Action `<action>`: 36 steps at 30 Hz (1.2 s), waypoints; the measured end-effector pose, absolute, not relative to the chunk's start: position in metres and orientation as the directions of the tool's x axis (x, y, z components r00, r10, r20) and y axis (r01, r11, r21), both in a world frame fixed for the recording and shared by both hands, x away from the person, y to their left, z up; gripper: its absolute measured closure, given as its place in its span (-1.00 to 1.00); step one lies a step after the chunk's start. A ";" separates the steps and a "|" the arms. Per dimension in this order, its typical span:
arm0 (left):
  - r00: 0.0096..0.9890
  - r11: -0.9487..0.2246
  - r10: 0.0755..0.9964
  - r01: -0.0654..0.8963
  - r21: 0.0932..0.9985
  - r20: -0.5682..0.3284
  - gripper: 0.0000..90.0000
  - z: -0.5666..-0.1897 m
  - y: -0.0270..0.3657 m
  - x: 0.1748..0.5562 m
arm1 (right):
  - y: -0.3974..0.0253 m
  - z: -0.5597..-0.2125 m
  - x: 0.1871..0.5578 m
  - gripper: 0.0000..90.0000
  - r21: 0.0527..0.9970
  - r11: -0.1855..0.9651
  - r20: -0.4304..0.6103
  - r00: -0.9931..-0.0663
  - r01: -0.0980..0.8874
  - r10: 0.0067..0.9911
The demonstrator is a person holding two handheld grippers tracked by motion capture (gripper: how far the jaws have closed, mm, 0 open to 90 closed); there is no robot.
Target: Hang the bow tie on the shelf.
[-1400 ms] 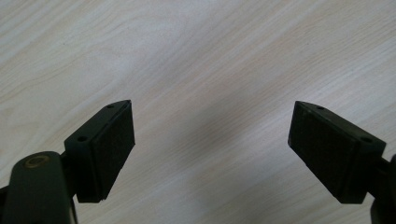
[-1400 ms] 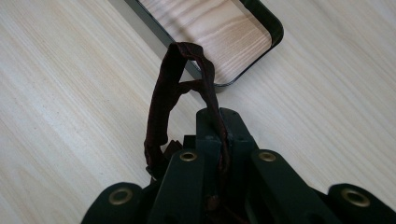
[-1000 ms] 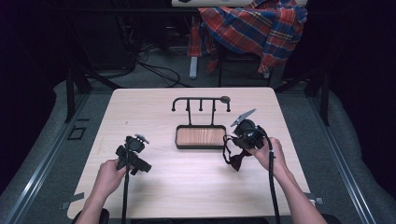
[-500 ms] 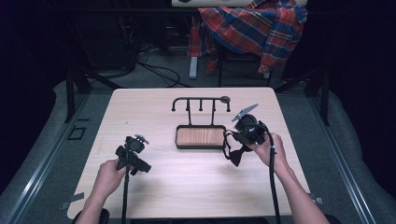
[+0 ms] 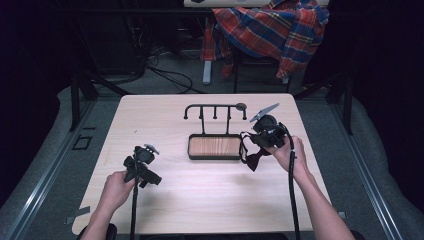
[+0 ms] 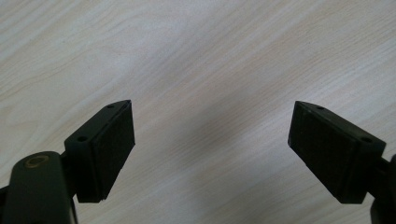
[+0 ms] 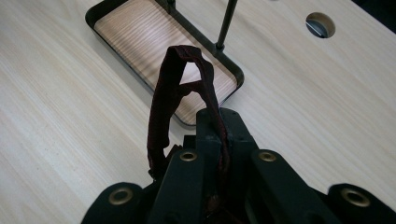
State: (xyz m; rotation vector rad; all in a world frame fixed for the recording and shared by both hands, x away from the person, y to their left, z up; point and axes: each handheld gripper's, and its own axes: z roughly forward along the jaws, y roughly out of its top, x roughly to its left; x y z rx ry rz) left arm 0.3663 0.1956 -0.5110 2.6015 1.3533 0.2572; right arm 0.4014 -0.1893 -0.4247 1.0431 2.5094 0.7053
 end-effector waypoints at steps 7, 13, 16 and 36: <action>0.567 -0.563 0.821 0.787 0.253 0.062 -0.67 -0.511 0.196 0.366 | -0.186 -0.414 0.408 0.95 0.569 0.606 -0.123 -0.671 0.555 0.731; 0.567 -0.562 0.822 0.788 0.252 0.062 -0.67 -0.511 0.196 0.366 | -0.183 -0.404 0.413 0.94 0.586 0.600 -0.134 -0.666 0.544 0.734; 0.566 -0.562 0.822 0.788 0.251 0.062 -0.67 -0.511 0.195 0.366 | -0.181 -0.400 0.415 0.95 0.596 0.596 -0.137 -0.663 0.539 0.736; 0.567 -0.564 0.821 0.788 0.247 0.065 -0.67 -0.511 0.195 0.366 | -0.179 -0.383 0.426 0.94 0.618 0.578 -0.162 -0.632 0.533 0.758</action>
